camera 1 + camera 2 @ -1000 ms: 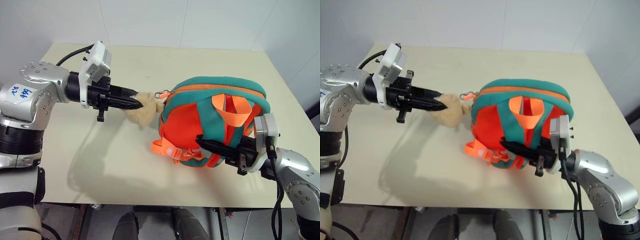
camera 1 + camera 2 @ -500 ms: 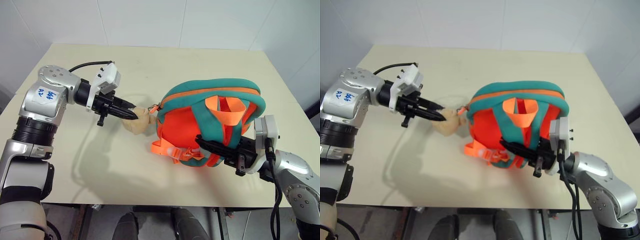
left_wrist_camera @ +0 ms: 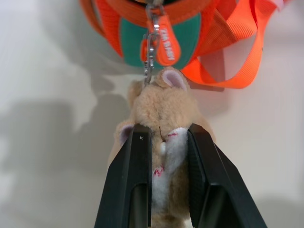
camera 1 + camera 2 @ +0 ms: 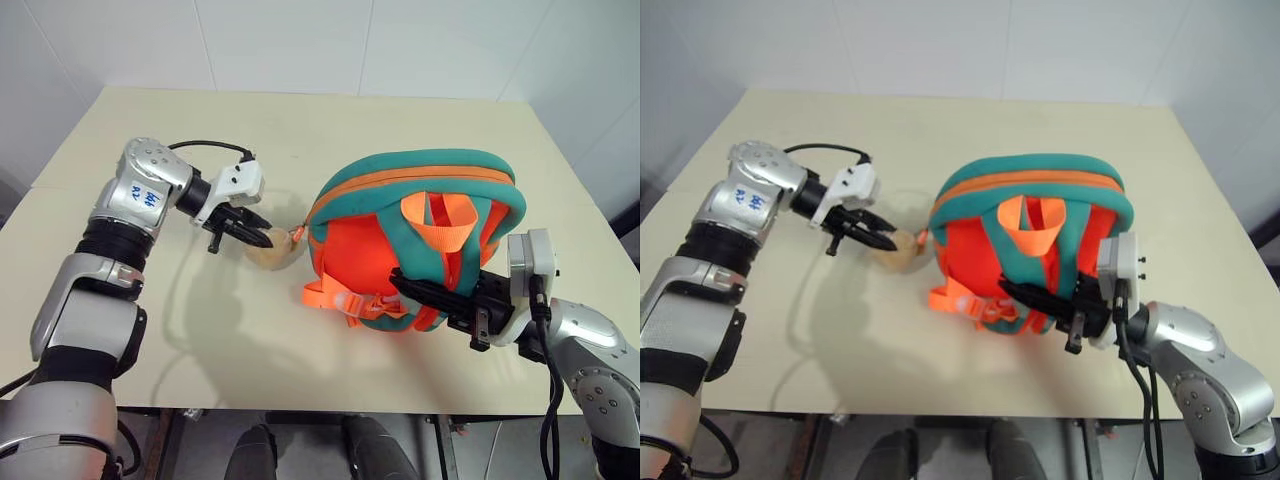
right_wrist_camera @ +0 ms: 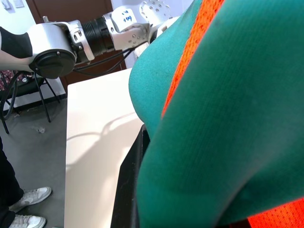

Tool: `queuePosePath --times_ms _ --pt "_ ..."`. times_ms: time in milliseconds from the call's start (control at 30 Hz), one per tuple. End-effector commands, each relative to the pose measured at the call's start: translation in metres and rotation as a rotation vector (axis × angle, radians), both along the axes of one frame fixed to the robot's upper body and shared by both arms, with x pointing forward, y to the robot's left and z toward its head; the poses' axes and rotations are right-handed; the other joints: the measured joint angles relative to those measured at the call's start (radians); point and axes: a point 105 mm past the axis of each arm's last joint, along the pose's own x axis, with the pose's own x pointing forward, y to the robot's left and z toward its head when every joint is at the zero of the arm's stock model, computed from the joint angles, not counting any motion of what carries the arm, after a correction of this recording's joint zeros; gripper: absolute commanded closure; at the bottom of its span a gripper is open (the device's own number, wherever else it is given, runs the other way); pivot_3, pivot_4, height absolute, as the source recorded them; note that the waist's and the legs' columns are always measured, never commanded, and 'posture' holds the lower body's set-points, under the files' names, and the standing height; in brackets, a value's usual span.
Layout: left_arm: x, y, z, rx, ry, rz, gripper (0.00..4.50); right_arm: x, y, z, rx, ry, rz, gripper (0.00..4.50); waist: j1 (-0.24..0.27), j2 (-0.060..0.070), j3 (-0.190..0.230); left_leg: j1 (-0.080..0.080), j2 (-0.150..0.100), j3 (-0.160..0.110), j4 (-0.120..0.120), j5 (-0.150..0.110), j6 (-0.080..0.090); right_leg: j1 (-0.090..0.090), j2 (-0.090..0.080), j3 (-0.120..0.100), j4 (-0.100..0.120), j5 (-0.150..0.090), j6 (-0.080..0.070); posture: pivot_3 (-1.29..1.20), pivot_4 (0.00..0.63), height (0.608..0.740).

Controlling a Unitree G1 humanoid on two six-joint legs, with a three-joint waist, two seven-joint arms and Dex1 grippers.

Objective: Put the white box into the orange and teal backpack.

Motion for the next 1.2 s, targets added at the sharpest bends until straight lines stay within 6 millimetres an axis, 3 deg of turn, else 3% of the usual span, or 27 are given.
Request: queuePosePath --times_ms 33,233,400,533,667,867,1000,1067,1200 --pt "0.006 0.005 -0.007 0.043 -0.038 0.023 3.95 -0.002 0.000 0.007 0.004 -0.045 0.002 4.50 0.000 0.000 0.000 0.000 0.000 0.000 0.000 0.000 0.000 0.000 0.000 0.000 0.000 0.000 0.000 0.00 0.150 0.740" --pt "0.012 -0.011 0.025 -0.212 -0.164 0.037 3.95 -0.003 -0.004 0.004 -0.076 -0.044 -0.001 4.50 0.000 0.000 0.000 0.000 0.000 0.000 0.001 0.000 0.000 0.000 0.000 0.000 0.001 0.000 0.001 0.00 0.150 0.740" --pt "-0.013 -0.005 0.035 -0.348 -0.060 0.002 2.41 -0.001 -0.011 0.006 -0.157 -0.012 -0.018 4.50 0.001 0.000 0.000 0.000 0.000 -0.001 0.000 0.000 0.000 0.000 0.000 0.000 0.001 0.000 0.001 0.00 0.150 0.740" --pt "-0.028 0.003 0.058 -0.587 -0.051 0.041 1.16 -0.009 -0.020 0.007 -0.273 -0.009 0.042 3.22 0.005 0.000 0.000 -0.001 0.000 -0.001 0.000 0.000 0.000 0.000 -0.001 -0.001 0.001 0.000 0.001 0.00 0.150 0.740" --pt "-0.039 0.023 0.059 -0.666 -0.087 0.089 0.01 -0.009 -0.034 0.013 -0.345 -0.013 0.046 1.97 0.007 0.000 0.000 0.000 0.000 -0.002 0.002 0.000 0.000 0.001 -0.001 -0.002 0.002 0.000 0.001 0.00 0.150 0.740" --pt "-0.045 0.049 0.043 -0.668 -0.098 0.173 0.00 -0.010 -0.063 0.018 -0.458 0.019 -0.003 0.10 0.007 0.000 0.000 0.000 0.000 -0.002 0.004 0.000 0.000 0.002 -0.001 -0.002 0.003 0.000 0.001 0.00 0.150 0.740" --pt "-0.046 0.063 0.035 -0.649 -0.117 0.214 0.00 -0.012 -0.092 0.019 -0.523 0.051 -0.082 0.04 0.011 0.000 0.000 0.000 0.000 -0.001 0.004 0.000 0.000 0.002 -0.001 -0.001 0.002 0.000 0.001 0.00 0.150 0.740" --pt "-0.048 0.069 0.042 -0.714 -0.153 0.203 0.00 -0.012 -0.108 0.023 -0.533 0.046 -0.140 0.04 0.015 0.000 0.000 0.000 0.000 -0.001 0.004 0.000 0.000 0.002 -0.001 -0.001 0.002 0.000 0.001 0.00 0.150 0.740" --pt "-0.050 0.083 0.047 -0.763 -0.202 0.197 0.00 -0.008 -0.133 0.040 -0.426 -0.031 -0.273 0.04 0.018 0.000 0.000 0.001 0.000 -0.001 0.005 0.000 0.000 0.002 -0.001 -0.001 0.002 0.000 0.001 0.00 0.150 0.740"
